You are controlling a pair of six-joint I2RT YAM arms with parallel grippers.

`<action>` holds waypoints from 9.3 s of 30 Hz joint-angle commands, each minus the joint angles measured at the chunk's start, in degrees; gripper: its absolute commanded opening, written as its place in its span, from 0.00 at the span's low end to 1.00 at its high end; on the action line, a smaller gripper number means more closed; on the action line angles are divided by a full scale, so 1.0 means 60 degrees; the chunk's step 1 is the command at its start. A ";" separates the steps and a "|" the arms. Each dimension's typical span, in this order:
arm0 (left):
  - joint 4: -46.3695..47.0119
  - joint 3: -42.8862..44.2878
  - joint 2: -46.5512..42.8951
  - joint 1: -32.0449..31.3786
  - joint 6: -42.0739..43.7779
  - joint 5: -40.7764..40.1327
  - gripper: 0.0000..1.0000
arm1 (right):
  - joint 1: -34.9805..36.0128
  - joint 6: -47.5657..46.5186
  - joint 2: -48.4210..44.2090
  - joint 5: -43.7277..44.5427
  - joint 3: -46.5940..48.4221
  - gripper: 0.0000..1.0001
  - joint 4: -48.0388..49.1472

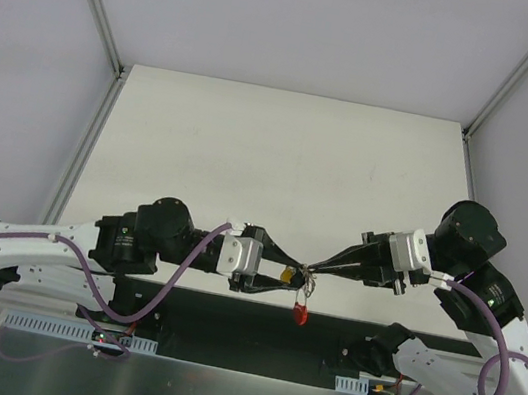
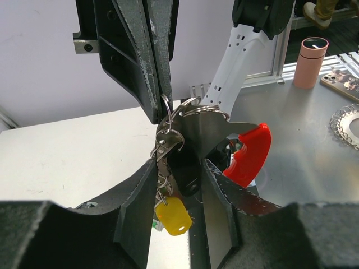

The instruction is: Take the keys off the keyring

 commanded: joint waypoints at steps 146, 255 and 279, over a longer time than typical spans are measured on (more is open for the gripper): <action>-0.2736 0.1584 0.1322 0.1069 -0.1688 0.0215 0.00 | -0.0103 -0.1807 -0.1971 0.5483 -0.1096 0.01 0.0649; -0.0759 0.0149 0.0664 0.2122 -0.2727 0.0858 0.00 | -0.0118 0.0653 -0.1253 0.8794 -0.2180 0.01 0.1103; -0.1799 0.0793 0.0693 0.3222 -0.2698 0.2163 0.00 | -0.0103 0.0201 -0.0989 0.6394 -0.1843 0.01 0.0224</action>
